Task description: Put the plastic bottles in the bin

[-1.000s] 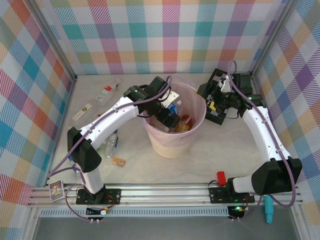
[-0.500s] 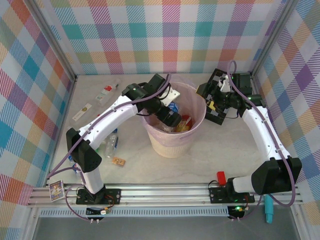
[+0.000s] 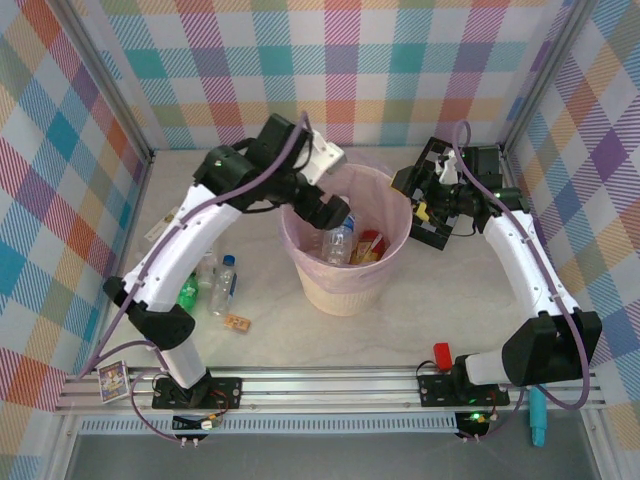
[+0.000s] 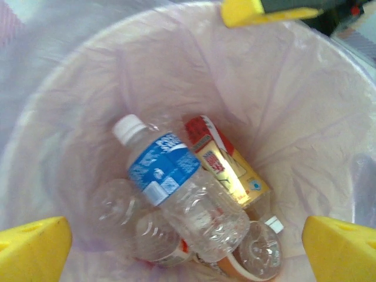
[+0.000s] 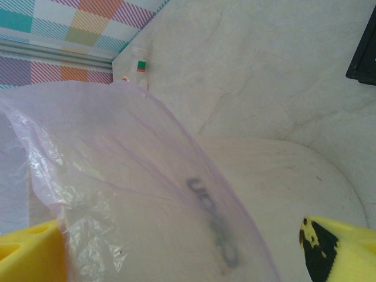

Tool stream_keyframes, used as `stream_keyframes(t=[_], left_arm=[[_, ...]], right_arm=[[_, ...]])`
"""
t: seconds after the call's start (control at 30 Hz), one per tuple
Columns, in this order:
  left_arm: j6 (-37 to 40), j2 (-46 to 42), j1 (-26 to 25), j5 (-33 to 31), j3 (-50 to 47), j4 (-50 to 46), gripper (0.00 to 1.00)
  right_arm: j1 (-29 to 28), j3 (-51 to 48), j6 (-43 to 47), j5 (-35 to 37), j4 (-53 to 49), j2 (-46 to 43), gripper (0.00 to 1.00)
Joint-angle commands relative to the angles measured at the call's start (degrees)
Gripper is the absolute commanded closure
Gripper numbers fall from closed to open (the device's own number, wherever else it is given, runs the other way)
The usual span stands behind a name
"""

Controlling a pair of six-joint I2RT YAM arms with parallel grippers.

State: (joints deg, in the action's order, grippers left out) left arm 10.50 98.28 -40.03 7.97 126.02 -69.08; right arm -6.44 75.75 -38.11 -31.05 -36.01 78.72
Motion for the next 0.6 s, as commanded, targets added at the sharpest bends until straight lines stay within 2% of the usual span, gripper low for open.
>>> stream_keyframes(t=[0.0, 0.2, 0.27, 0.4, 0.57], left_arm=[[0.7, -3.0, 5.7, 0.0, 2.0, -1.5, 0.0], [-0.9, -6.0, 19.9, 8.9, -5.1, 6.2, 0.0], [-1.9, -6.3, 24.3, 10.0, -8.6, 10.0, 0.0], [-2.7, -3.8, 31.5, 6.3, -11.8, 14.4, 0.0], [-0.4, 2.8, 36.9, 0.3, -12.8, 16.6, 0.0]], right_arm=[[0.0, 0.9, 1.1, -1.4, 0.9, 0.7, 0.04], [0.0, 0.8, 1.5, -1.5, 0.8, 0.4, 0.04], [0.0, 0.7, 1.6, -1.8, 0.8, 0.3, 0.04], [0.0, 0.6, 1.9, -2.1, 0.5, 0.1, 0.04], [0.1, -0.1, 2.0, -2.0, 0.4, -0.1, 0.04]])
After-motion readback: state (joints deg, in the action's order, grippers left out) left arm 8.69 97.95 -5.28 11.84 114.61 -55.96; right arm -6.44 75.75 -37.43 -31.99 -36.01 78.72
